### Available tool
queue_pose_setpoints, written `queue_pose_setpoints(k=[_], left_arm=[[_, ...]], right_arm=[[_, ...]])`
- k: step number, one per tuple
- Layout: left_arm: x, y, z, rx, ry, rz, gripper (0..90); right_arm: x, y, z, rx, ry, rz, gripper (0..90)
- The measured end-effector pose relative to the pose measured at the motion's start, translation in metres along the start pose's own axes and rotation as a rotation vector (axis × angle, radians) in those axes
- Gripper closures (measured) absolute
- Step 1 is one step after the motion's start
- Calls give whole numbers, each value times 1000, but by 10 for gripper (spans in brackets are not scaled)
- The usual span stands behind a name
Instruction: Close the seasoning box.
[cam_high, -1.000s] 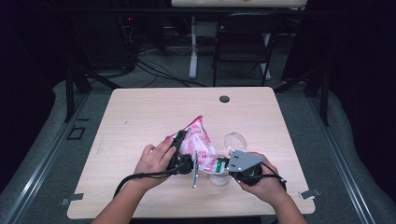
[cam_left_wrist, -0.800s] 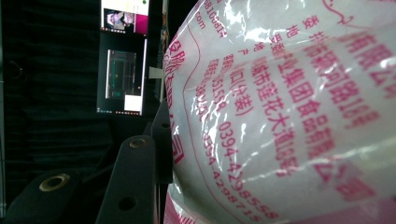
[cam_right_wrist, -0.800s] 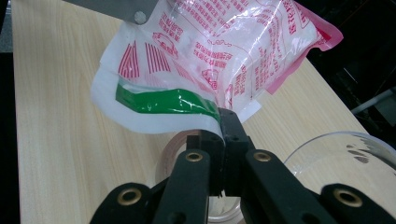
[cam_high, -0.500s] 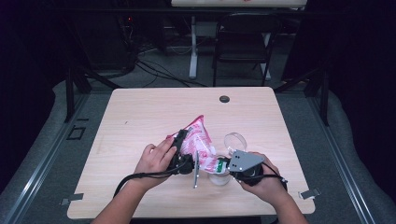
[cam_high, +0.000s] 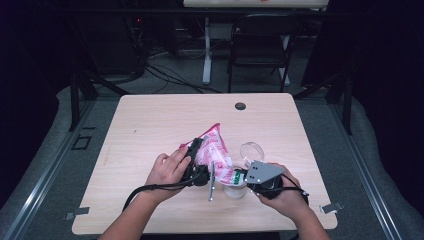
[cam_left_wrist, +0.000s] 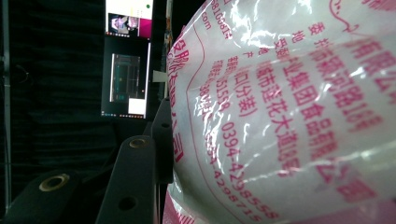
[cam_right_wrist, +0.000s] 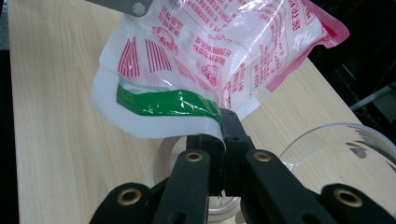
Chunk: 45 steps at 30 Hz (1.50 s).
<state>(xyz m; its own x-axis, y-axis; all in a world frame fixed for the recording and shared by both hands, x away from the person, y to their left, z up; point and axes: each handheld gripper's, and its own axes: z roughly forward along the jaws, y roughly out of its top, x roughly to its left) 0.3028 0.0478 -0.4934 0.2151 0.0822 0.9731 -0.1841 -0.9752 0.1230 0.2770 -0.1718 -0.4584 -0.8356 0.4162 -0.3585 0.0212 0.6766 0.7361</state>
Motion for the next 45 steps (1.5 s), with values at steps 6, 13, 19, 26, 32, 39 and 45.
queue_pose_setpoints(k=[6, 13, 19, 26, 32, 39, 45], left_arm=[[0, 2, 1, -1, -1, 1, 606], [0, 2, 1, -5, 1, 1, 605], [0, 2, 2, -18, 6, 1, 606], [0, 3, 1, -9, 3, 4, 605], [0, 3, 2, -9, 4, 5, 606], [0, 3, 1, -7, -1, 4, 605], [1, 3, 1, -8, 0, 7, 605]], right_arm=[[0, -2, 0, 5, -5, 4, 900], [0, -2, -1, 7, -9, 5, 900], [0, -2, 0, 12, -11, 1, 900], [0, -3, 0, 8, -4, 7, 900], [-1, -4, 1, 12, -2, 7, 900], [-1, -5, 2, 12, -4, 10, 900], [0, -5, 2, 13, -1, 9, 900]])
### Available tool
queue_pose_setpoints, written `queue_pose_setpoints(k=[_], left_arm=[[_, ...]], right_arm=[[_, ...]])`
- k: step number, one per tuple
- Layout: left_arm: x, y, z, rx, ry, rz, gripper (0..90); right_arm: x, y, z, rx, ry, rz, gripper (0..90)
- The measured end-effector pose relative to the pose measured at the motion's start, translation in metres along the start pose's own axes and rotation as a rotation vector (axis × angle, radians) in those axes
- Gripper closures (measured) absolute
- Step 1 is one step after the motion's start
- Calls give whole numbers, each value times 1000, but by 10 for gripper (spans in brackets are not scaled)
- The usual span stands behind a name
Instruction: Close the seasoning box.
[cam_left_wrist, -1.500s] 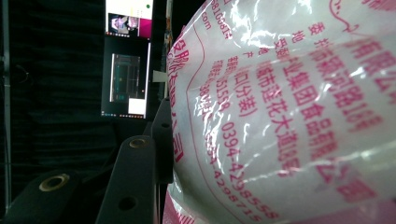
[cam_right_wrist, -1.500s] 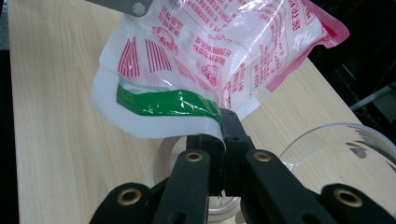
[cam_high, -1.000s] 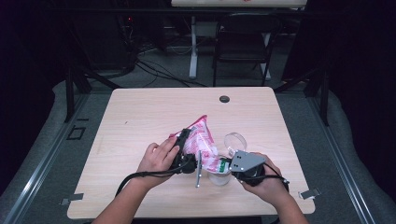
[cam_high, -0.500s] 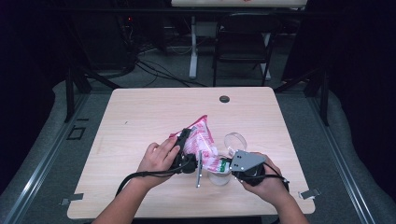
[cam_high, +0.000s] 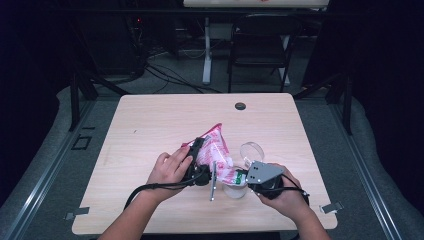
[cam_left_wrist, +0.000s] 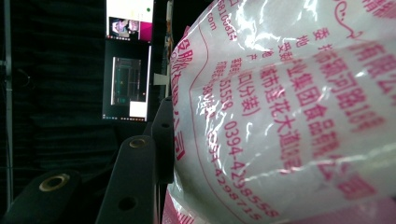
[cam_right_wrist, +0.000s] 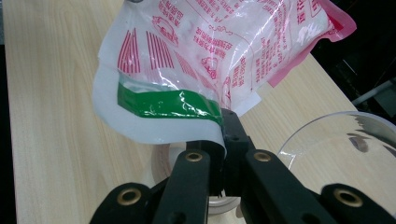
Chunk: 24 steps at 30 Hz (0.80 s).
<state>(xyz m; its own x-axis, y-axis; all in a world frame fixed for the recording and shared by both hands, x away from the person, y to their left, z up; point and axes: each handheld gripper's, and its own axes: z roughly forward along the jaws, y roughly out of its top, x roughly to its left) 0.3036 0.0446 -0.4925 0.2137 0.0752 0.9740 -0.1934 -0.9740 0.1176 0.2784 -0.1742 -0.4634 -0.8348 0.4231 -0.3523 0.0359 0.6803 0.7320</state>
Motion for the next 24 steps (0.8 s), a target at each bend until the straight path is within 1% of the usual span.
queue_pose_setpoints(k=[3, 4, 11, 12, 15, 22, 24], left_arm=[[0, 0, 0, 3, -5, -4, 605], [1, 1, 0, 0, 2, 5, 605], [3, 2, -1, -2, 4, 2, 605], [4, 2, -1, -3, 12, 12, 606], [4, 2, -1, -11, 16, 10, 606], [5, 3, -1, -3, 11, 9, 606], [4, 3, -1, 2, 3, 0, 606]], right_arm=[[0, 0, 0, 0, -2, -1, 900], [0, 0, 0, -1, -3, 0, 900], [-1, 0, 0, 3, -1, -1, 900], [-1, 0, 0, 2, -1, -2, 900], [0, 0, 0, 2, 0, -1, 900], [-1, -1, 0, 7, 0, -2, 900], [-1, -1, 0, 8, 0, 1, 900]])
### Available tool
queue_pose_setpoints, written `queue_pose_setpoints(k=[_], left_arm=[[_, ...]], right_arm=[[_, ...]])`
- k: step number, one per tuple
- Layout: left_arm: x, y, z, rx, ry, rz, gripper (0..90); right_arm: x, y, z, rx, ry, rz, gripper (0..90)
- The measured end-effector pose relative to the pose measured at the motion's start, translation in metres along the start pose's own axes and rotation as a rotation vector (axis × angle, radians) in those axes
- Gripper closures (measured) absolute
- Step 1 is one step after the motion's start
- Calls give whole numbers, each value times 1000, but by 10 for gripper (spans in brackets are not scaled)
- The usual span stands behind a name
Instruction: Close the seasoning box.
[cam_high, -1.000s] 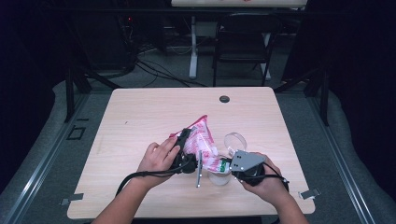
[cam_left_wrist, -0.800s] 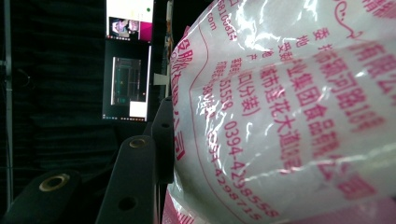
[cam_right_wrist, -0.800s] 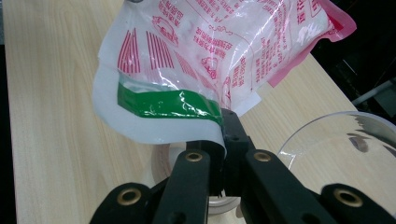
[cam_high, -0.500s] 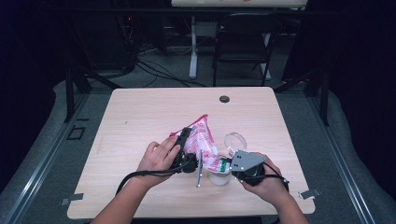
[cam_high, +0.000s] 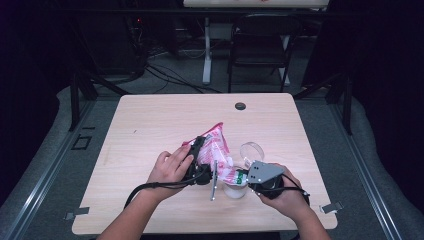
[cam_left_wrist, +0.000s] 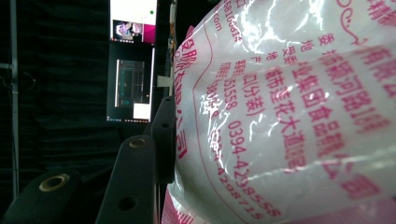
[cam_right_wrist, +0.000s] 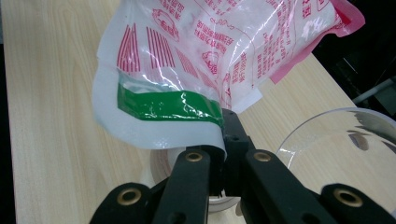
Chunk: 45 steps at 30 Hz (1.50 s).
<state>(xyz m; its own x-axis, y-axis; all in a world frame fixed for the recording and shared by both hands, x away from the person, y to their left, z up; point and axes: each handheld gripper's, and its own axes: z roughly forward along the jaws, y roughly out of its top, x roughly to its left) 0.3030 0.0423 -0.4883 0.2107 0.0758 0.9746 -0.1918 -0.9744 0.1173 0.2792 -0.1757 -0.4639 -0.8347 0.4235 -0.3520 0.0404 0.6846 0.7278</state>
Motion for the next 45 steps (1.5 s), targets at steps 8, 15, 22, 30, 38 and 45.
queue_pose_setpoints(k=[8, 15, 22, 30, 38, 45], left_arm=[[0, 1, 1, -7, 10, 12, 606], [0, 1, 1, -8, 6, 5, 607], [0, 1, 1, -9, 7, 5, 607], [0, 1, 1, -11, 11, 5, 608], [0, 1, 1, -11, 11, 6, 608], [0, 1, 1, -6, 10, -3, 608]], right_arm=[[-1, -2, 2, 5, 4, 2, 900], [0, -3, 4, 9, 6, 3, 900], [0, -3, 4, 7, 5, 6, 900], [0, -3, 3, 10, 3, 2, 900], [0, -3, 4, 5, 5, 4, 900], [0, -3, 3, 10, 4, -1, 900]])
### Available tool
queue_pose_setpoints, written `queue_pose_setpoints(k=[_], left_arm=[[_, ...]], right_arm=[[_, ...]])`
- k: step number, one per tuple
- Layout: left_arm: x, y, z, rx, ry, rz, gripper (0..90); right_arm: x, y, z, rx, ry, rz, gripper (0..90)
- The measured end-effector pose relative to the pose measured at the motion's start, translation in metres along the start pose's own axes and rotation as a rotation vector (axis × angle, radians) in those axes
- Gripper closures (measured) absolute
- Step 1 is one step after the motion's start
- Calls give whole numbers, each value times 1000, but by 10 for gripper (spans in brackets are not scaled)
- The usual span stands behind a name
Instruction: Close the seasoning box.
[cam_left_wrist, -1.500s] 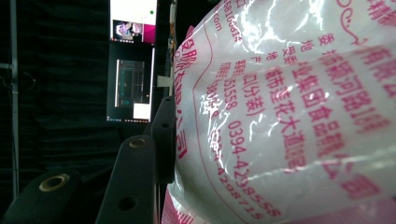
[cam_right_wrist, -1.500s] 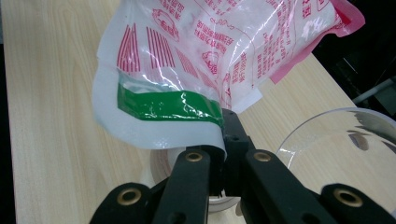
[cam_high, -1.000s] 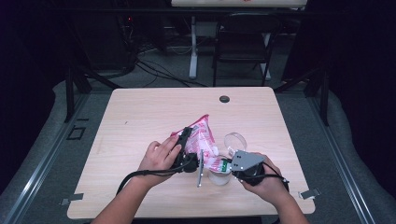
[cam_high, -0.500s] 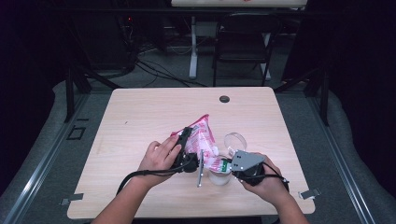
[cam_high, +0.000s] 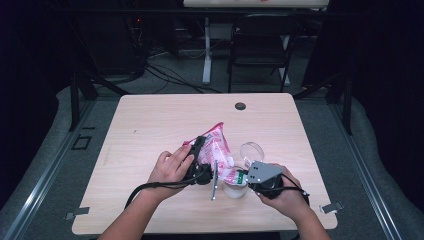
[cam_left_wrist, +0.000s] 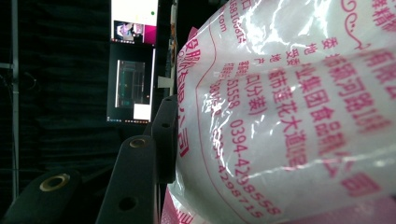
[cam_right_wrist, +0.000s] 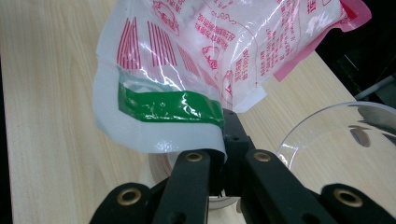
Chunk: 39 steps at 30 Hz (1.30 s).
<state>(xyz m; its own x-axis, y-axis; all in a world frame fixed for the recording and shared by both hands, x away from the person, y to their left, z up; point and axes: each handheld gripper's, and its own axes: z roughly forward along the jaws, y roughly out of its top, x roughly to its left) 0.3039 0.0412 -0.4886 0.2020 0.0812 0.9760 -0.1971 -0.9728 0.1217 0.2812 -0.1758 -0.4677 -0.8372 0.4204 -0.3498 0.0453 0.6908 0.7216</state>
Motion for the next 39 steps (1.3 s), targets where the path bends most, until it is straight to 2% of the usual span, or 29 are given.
queue_pose_setpoints(k=[8, 12, 13, 14, 16, 17, 19, 20, 25, 37, 39], left_arm=[[0, 0, 1, -13, 8, 5, 608], [2, 1, 0, 5, 3, 13, 608], [0, 0, 1, -15, 12, 7, 608], [1, 0, 0, -4, 6, 8, 608], [0, 0, 1, -13, 10, 5, 608], [2, 1, 0, 6, 3, 13, 608], [0, 0, 0, -1, -3, -3, 608], [1, 1, 0, -2, 8, 12, 608], [2, 1, 0, -2, 8, 14, 608], [2, 1, 1, -7, 9, 12, 608], [1, 1, 1, -4, 0, 1, 608]], right_arm=[[0, 0, 0, 1, -1, 0, 900], [0, 0, 0, -1, -2, 0, 900], [0, 0, 0, -1, -3, 1, 900], [0, 0, 0, -1, -3, 0, 900], [0, 0, 0, 0, -2, 0, 900], [0, 0, 0, -2, 0, 1, 900], [0, 0, 0, 0, -2, -1, 900], [0, 0, 0, 0, -2, 0, 900], [0, 0, 0, -1, -4, 3, 900], [0, 0, 0, 3, -5, -1, 900], [0, 0, 0, 3, -5, 1, 900]])
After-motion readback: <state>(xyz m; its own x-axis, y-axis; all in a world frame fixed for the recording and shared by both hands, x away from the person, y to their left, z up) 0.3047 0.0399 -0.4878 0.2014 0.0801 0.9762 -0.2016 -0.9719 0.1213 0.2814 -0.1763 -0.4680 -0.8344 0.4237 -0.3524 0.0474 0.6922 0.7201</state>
